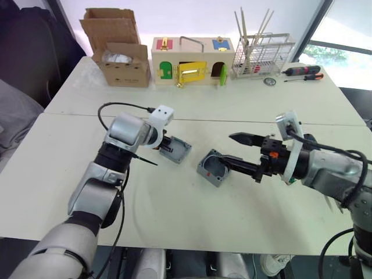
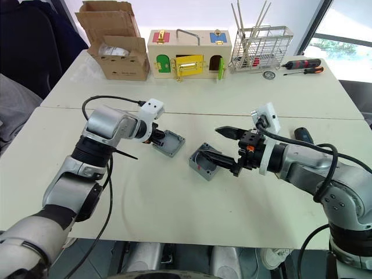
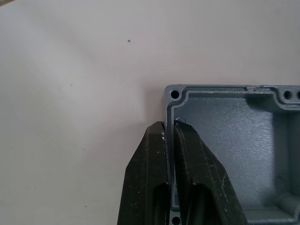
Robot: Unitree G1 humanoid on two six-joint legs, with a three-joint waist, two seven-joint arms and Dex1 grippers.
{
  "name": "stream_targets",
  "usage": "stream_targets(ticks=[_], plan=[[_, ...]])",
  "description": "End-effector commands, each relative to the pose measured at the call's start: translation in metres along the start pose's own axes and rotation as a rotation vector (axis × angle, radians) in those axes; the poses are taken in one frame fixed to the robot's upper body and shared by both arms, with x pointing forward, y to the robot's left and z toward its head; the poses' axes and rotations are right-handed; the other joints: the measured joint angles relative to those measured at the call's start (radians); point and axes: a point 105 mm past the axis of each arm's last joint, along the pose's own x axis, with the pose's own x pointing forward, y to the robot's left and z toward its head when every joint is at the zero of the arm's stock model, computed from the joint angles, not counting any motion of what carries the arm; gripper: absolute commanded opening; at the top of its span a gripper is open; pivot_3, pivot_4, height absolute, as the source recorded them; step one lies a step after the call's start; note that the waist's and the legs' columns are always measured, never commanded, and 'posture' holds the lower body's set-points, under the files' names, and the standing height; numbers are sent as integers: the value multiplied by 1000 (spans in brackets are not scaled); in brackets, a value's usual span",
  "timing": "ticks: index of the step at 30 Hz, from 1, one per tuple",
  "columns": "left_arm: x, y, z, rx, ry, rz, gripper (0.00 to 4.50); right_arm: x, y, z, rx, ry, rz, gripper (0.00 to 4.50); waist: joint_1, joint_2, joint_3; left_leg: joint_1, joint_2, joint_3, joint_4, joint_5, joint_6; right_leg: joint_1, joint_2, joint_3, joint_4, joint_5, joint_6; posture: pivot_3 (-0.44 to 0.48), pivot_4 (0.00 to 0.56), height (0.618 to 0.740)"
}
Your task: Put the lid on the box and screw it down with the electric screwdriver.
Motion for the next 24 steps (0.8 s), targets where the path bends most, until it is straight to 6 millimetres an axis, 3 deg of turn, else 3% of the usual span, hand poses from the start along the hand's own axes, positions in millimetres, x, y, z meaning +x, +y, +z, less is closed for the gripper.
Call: stream_targets(ticks=[1,3,7,10,13,24], plan=[[-13,15,24,121,-254,52,100,13,-9,7,-3,-101,-60,4500,-3,0,0,0,0,0,0,0,0,0,0,0,0,0,0,0,150,728],[-29,19,43,270,-449,89,100,23,-13,5,39,-142,-72,4500,-13,0,0,1,1,1,0,1,-2,-1,0,1,1,0,0,0,150,728],[-65,17,72,107,-779,-29,100,45,-32,7,43,-173,-115,4500,-11,0,0,-3,1,1,-1,3,-5,-6,0,1,6,0,0,0,150,728],[-76,19,79,93,-868,-18,100,50,-44,7,34,-162,-147,4500,-3,0,0,-4,0,1,0,2,-4,-5,-1,1,5,0,0,0,150,728],[-98,14,94,85,-1023,-10,100,56,-59,24,101,-246,-168,4500,-4,0,0,-3,-1,1,0,2,-4,-4,-1,0,5,0,0,0,150,728],[-99,-14,100,130,-1085,-105,100,64,-50,43,254,-371,-55,4500,-5,0,0,-3,-1,1,0,2,-4,-4,0,0,6,0,0,0,150,728]])
